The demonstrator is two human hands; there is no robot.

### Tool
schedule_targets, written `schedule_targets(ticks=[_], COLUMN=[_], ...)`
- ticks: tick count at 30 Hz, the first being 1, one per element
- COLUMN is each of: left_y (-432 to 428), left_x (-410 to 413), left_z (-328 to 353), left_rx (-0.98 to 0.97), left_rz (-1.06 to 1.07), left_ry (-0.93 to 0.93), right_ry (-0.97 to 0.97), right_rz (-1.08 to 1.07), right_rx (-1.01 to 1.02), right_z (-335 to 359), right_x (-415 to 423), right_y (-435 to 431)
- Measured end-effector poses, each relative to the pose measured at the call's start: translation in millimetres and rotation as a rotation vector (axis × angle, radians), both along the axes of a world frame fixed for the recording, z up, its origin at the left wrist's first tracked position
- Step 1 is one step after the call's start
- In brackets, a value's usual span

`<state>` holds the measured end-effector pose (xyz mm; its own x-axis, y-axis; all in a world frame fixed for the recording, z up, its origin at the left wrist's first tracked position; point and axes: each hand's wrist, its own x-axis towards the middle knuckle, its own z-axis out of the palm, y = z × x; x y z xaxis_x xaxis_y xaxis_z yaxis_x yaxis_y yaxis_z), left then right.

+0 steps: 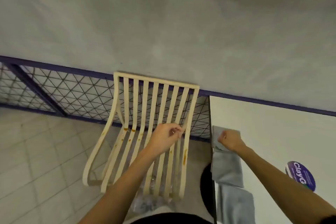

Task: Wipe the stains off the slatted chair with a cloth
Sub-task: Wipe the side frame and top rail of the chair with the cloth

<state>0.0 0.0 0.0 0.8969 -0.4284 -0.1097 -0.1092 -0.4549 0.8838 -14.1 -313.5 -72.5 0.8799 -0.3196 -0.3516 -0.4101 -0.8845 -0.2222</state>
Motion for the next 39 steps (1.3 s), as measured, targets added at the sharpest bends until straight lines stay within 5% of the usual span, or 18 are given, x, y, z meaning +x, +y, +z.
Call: schedule_targets(ticks=[5,10,18,27,34,39], left_y=[19,47,58,63,88,134], left_x=[-21,-41,-57,-55,-42,-36], left_z=[-9,-20,-34,-46,-51,-60], left_rx=[0.060,0.109,0.036,-0.146,-0.362,-0.521], left_rz=[0.142,0.267,0.420,0.469,0.606,0.686], left_ry=[0.055,0.075,0.176,0.384,0.763,0.811], right_ry=[0.246,0.300,0.256,-0.144,-0.139,-0.110], right_rz=[-0.023,0.036,0.181,0.455,0.612,0.742], right_rx=[-0.038,-0.152,-0.279,-0.047,0.412,0.484], right_z=[-20,-110,-9,27,33,7], right_x=[-1,27,31,53,27,19], right_y=[-3,-50,15,101,214,298])
